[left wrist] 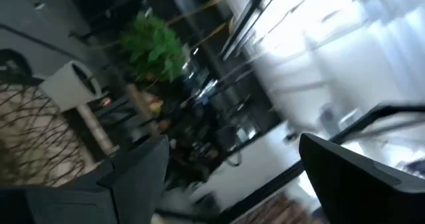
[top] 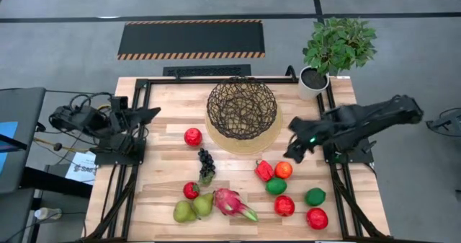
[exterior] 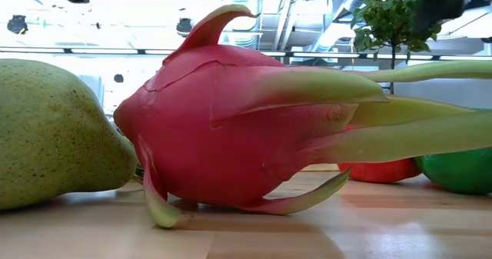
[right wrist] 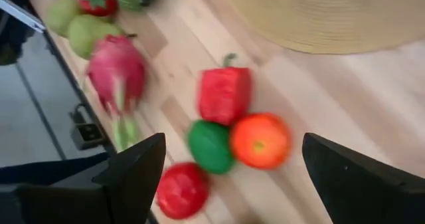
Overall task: Build produce basket
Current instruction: Put the red bell pepper into the black wire basket
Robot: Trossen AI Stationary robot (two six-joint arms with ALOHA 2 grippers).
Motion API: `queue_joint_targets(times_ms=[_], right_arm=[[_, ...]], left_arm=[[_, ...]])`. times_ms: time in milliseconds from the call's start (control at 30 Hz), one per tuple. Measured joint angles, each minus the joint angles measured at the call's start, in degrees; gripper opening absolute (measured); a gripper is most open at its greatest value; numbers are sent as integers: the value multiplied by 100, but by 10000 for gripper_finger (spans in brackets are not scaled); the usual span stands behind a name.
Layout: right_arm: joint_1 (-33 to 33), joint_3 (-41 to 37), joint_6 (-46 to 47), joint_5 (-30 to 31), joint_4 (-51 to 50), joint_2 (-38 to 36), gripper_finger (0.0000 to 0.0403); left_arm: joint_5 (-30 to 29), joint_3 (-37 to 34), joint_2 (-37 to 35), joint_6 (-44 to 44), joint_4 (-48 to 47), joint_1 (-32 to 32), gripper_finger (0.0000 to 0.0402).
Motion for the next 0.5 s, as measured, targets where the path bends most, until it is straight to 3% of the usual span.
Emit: queue_joint_targets(times_ms=[233,500], right_arm=[[681,-7,711,674,841,1162,374],[885,53,1023,833,976,1841,374]], left_arm=[[359,906,1069,217,-1085,0,324],[334,1112,1609,241,-1334,0,324]])
